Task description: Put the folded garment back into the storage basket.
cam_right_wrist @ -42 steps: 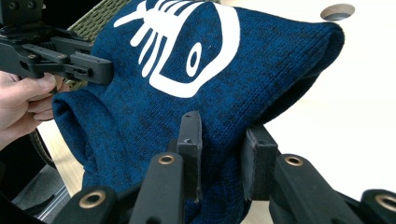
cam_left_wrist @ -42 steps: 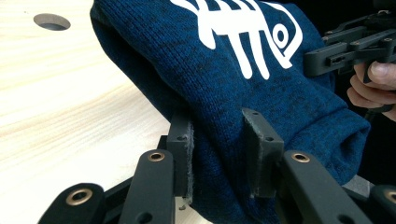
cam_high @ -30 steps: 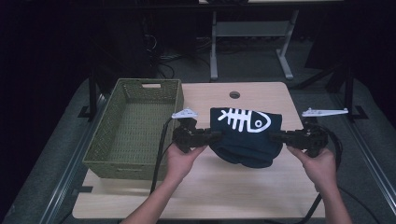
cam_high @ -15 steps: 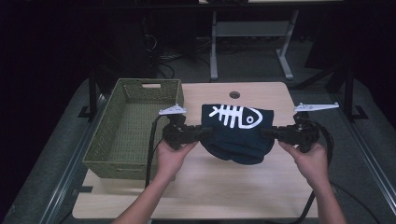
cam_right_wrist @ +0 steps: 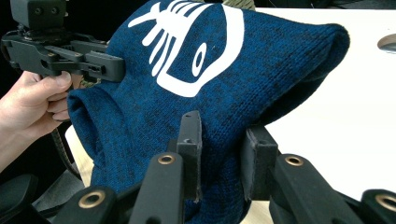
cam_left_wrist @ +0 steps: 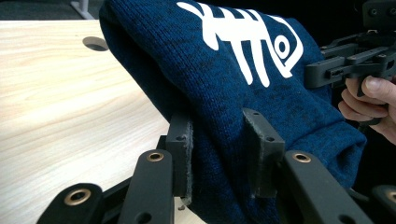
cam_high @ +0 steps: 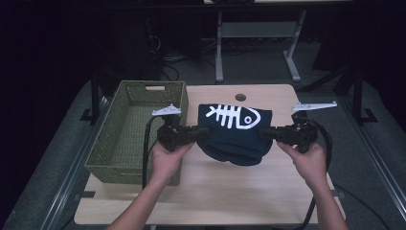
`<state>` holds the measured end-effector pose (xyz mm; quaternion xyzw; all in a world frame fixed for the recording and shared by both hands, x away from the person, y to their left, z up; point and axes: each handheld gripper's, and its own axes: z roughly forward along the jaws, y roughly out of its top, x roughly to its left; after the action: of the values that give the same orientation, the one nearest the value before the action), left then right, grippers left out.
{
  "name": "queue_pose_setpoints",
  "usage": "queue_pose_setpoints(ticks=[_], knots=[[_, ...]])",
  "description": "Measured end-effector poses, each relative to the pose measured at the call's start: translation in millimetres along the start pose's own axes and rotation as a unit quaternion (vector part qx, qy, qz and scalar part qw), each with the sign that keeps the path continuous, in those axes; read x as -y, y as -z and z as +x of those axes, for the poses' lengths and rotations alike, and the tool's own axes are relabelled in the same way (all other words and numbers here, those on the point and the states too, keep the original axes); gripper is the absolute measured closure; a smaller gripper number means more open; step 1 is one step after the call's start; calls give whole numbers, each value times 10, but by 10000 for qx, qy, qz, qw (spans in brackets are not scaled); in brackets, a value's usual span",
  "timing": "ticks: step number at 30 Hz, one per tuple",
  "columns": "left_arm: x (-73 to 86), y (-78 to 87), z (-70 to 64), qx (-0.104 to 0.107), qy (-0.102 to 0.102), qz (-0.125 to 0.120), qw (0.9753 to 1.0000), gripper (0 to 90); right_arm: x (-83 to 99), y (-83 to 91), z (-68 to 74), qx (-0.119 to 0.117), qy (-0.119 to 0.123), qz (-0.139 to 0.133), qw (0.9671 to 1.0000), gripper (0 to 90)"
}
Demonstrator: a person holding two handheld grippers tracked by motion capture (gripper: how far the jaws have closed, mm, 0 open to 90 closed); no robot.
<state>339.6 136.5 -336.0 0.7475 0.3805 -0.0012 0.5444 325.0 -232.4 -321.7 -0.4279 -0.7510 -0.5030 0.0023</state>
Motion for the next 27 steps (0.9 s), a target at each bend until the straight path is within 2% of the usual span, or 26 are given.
queue_pose_setpoints(ticks=[27], knots=[[29, 420, 220, -290, 132, -161, 9994, 661, -243, -426, 198, -241, 141, 195, 9994, 722]])
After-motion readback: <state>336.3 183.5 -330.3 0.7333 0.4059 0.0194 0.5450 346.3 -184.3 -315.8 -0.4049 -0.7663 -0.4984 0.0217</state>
